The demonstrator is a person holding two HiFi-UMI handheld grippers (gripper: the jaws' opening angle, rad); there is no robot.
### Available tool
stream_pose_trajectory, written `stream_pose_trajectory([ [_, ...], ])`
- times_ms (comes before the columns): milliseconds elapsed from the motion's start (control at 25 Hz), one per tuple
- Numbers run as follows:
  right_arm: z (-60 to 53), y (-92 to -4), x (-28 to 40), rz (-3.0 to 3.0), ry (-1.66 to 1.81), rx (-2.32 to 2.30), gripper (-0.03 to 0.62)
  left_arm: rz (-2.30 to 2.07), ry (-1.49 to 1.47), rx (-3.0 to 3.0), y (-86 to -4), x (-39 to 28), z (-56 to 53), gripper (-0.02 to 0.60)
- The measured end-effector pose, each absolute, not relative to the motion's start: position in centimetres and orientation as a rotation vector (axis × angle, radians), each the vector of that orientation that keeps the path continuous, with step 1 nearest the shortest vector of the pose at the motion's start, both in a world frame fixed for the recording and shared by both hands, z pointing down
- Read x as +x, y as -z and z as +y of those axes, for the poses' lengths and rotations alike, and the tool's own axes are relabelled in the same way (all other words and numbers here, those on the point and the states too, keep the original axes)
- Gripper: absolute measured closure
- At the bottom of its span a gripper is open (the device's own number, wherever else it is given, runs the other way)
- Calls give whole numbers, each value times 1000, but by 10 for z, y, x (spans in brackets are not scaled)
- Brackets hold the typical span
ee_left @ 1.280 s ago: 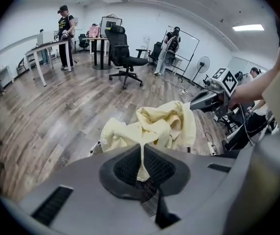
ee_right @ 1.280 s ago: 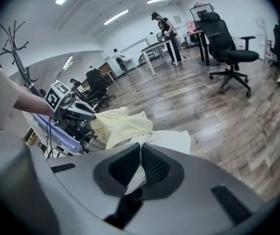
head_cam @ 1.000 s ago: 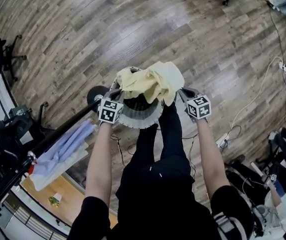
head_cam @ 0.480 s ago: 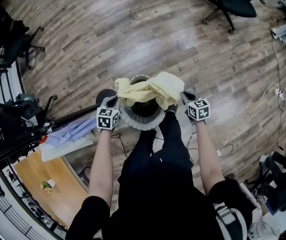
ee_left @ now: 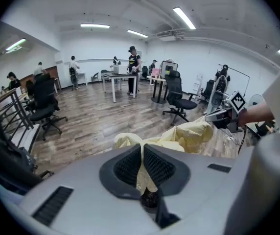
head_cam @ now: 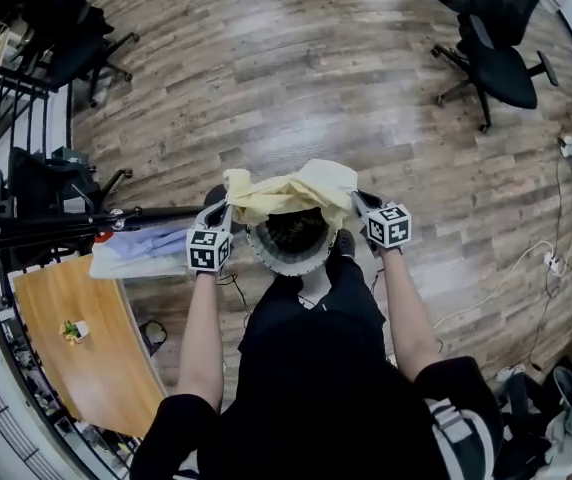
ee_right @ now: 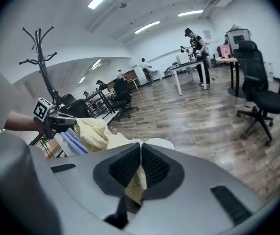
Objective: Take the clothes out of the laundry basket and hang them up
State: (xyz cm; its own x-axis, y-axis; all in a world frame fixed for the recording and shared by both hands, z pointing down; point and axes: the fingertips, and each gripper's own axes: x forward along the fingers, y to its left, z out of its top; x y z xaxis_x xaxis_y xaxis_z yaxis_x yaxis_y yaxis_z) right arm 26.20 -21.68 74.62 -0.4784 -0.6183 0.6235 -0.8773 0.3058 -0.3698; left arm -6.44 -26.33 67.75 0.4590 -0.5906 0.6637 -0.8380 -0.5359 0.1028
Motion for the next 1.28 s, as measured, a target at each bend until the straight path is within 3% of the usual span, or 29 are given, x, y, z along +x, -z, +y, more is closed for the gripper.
stream_pose_trajectory([
  [640, -342, -638, 191, -2550, -552, 867, 579, -1890, -606, 2059, -562, -134, -196, 548],
  [1280, -353, -530, 74, -2785, -252, 534, 579, -2307, -465, 1810, -478, -187, -80, 548],
])
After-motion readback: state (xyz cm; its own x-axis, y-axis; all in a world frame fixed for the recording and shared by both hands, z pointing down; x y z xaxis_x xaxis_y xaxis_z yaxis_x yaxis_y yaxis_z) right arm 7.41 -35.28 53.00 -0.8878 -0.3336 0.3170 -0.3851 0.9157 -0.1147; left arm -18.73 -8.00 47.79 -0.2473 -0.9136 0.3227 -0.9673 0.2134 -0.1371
